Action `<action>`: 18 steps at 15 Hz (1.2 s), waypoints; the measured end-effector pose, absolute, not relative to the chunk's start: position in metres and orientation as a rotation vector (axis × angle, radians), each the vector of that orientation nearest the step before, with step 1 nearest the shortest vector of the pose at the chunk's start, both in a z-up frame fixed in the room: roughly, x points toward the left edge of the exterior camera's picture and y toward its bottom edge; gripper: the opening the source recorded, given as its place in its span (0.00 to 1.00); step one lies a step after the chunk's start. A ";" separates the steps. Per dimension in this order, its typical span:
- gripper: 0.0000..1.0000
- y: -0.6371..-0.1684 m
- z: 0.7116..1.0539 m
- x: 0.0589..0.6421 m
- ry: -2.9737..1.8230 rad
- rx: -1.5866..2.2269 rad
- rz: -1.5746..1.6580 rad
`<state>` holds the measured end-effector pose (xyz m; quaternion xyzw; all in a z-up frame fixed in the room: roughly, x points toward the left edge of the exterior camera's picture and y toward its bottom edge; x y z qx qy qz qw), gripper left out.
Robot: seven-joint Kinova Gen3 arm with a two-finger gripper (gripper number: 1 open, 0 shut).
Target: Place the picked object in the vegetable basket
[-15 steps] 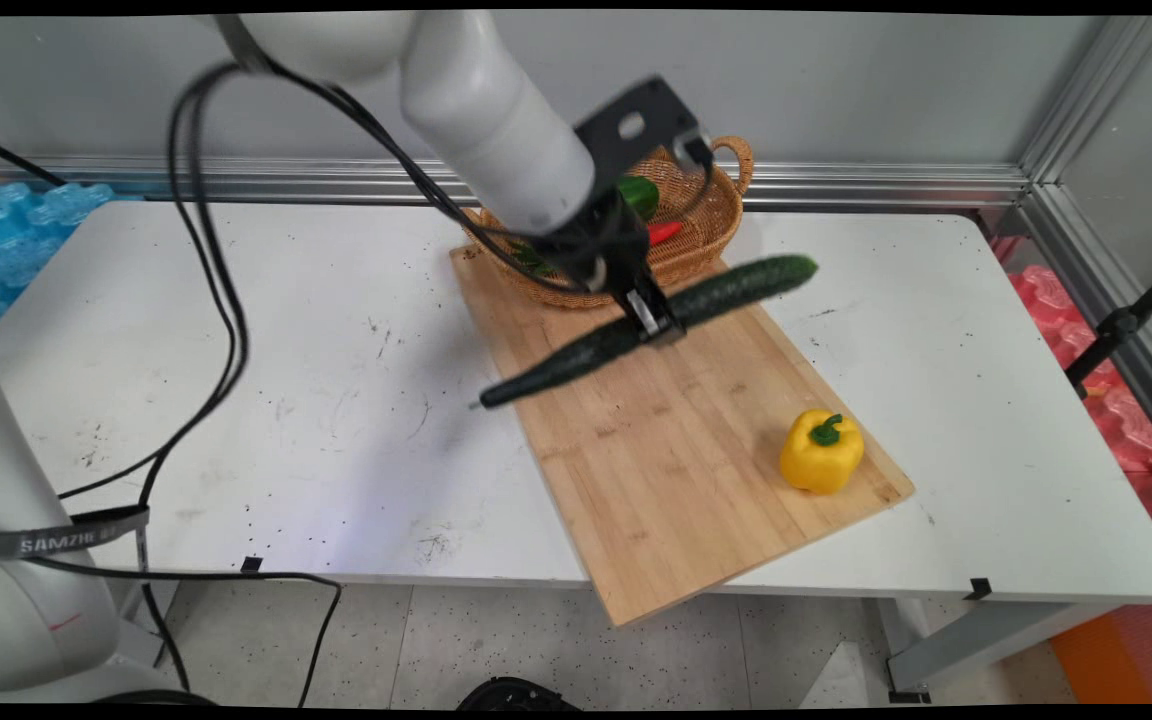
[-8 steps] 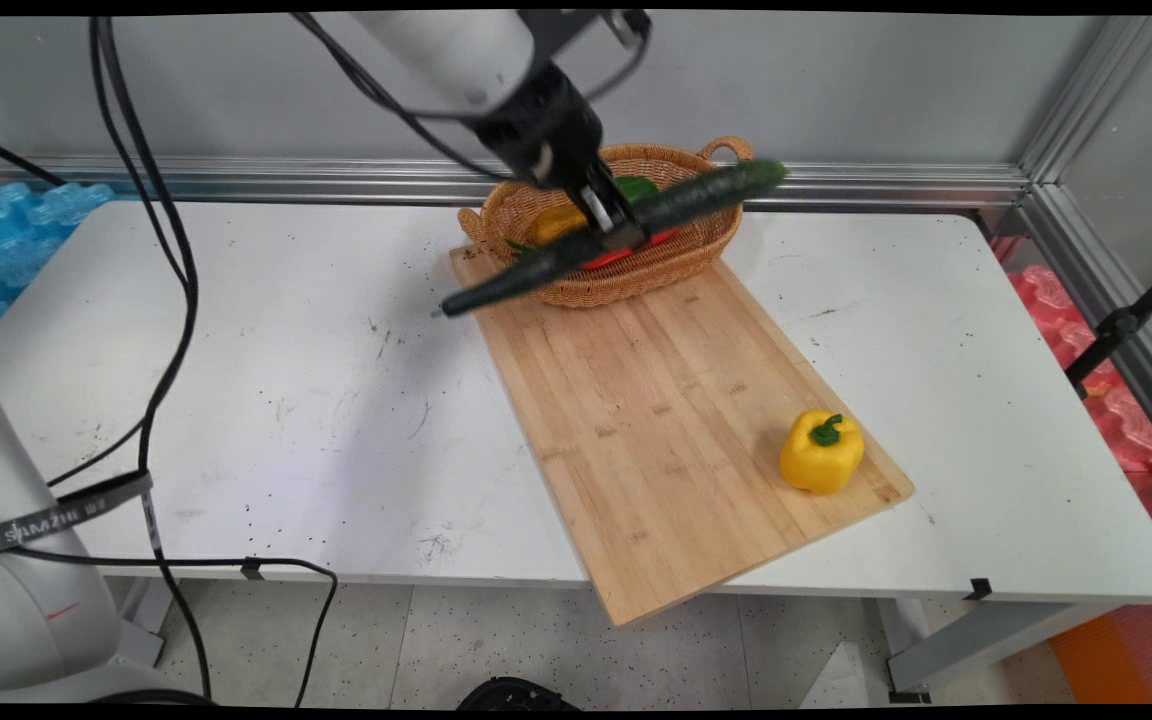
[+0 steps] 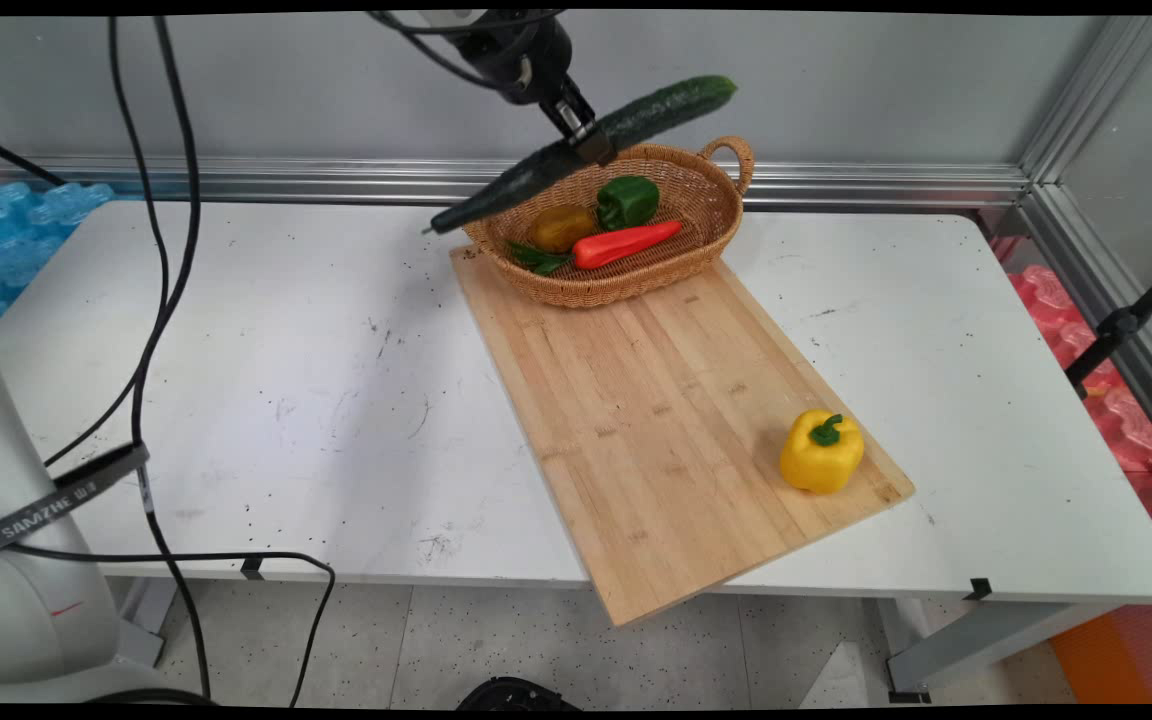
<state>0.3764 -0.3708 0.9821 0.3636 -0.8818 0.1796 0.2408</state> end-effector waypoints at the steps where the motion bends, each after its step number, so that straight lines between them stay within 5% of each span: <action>1: 0.00 -0.381 0.979 0.378 -2.415 1.010 0.497; 18: 0.00 -0.504 0.875 0.324 -2.590 1.148 0.397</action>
